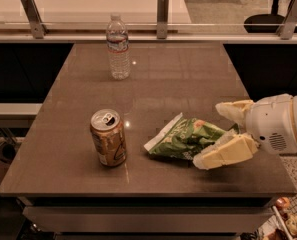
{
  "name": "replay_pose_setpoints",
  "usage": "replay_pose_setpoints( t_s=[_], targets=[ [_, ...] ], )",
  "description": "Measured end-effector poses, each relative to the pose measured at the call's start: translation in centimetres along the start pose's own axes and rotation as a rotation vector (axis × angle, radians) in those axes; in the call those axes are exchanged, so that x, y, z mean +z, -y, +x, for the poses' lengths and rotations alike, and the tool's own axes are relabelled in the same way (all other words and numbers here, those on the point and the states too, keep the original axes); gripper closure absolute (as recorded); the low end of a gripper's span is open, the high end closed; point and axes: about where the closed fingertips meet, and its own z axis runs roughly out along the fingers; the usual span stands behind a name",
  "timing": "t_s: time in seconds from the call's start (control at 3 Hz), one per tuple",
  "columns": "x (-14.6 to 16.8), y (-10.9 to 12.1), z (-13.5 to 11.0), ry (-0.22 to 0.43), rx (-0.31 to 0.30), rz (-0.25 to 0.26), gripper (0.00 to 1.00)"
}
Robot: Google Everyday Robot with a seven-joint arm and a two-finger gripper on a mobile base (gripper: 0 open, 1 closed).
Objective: Move green jalapeno chip bag near orange can
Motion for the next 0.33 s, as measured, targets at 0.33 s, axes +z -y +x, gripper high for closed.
replay_pose_setpoints(
  t_s=[0.33],
  targets=[
    [0.00, 0.00, -0.01, 0.000, 0.000, 0.000, 0.00]
  ],
)
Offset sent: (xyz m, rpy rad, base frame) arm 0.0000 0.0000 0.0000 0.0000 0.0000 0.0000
